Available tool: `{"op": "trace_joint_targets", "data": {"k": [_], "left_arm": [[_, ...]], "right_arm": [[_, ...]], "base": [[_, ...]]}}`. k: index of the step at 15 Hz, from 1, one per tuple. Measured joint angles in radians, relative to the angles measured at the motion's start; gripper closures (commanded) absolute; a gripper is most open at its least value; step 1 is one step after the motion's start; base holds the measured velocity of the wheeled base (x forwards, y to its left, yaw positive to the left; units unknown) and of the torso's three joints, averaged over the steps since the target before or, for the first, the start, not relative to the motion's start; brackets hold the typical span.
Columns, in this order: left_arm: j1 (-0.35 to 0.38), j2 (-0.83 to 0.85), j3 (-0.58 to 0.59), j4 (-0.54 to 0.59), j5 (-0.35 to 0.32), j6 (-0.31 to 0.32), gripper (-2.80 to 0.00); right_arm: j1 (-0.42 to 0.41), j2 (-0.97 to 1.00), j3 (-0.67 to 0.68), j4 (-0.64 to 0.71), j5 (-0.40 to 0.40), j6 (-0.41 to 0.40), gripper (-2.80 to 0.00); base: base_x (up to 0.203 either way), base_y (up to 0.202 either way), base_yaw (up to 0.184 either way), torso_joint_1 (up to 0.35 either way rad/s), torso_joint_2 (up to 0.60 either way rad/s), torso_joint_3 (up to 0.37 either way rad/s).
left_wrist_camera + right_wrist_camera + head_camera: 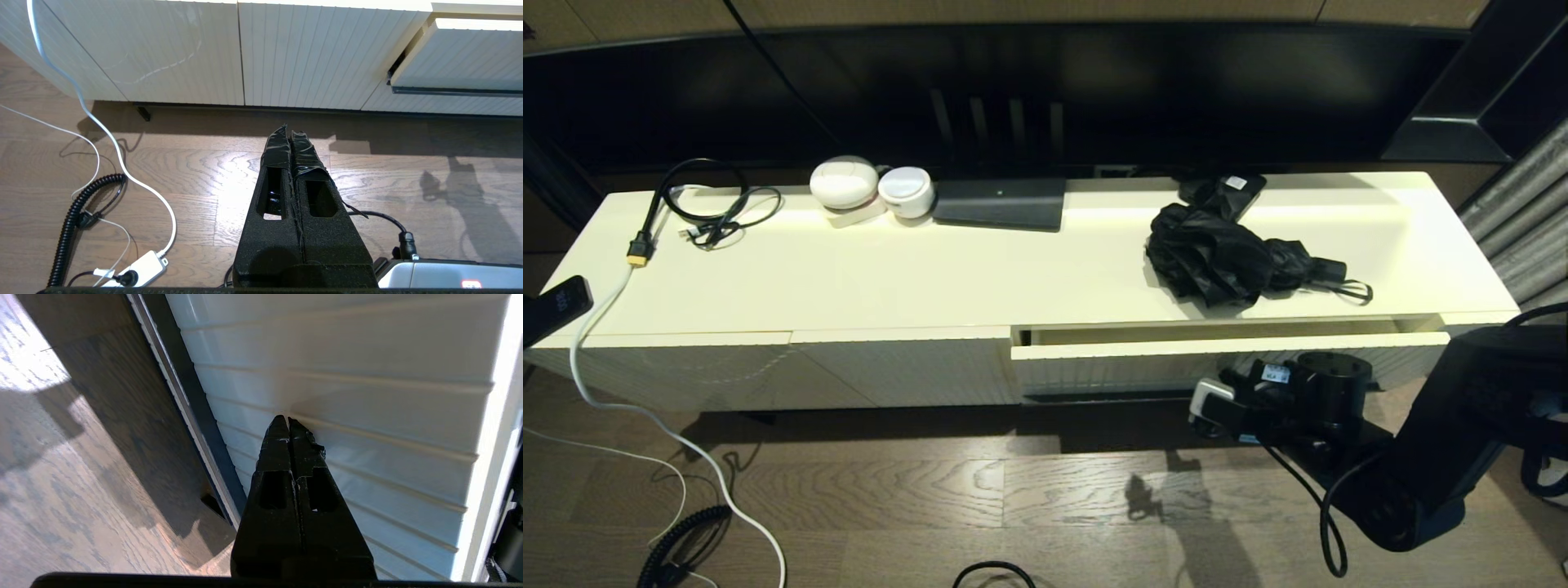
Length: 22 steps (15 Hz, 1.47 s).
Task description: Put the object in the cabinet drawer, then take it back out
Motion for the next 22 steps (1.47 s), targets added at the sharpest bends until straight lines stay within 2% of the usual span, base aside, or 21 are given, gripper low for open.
{"op": "trace_joint_targets", "data": {"k": [13, 17, 22], "left_arm": [[0.0, 0.0, 0.0, 0.0, 0.0, 0.001, 0.0], [0.0, 0.0, 0.0, 0.0, 0.0, 0.0, 0.0], [0.0, 0.0, 0.0, 0.0, 0.0, 0.0, 0.0]], "right_arm": [[-0.007, 0.049, -0.113, 0.001, -0.002, 0.024, 0.0], [-0.005, 0.005, 0.002, -0.023, -0.009, 0.024, 0.0], [0.003, -0.163, 0.163, -0.045, -0.009, 0.026, 0.0]], "base": [[0.0, 0.0, 0.0, 0.0, 0.0, 0.0], [0.0, 0.0, 0.0, 0.0, 0.0, 0.0], [0.0, 0.0, 0.0, 0.0, 0.0, 0.0]]}}
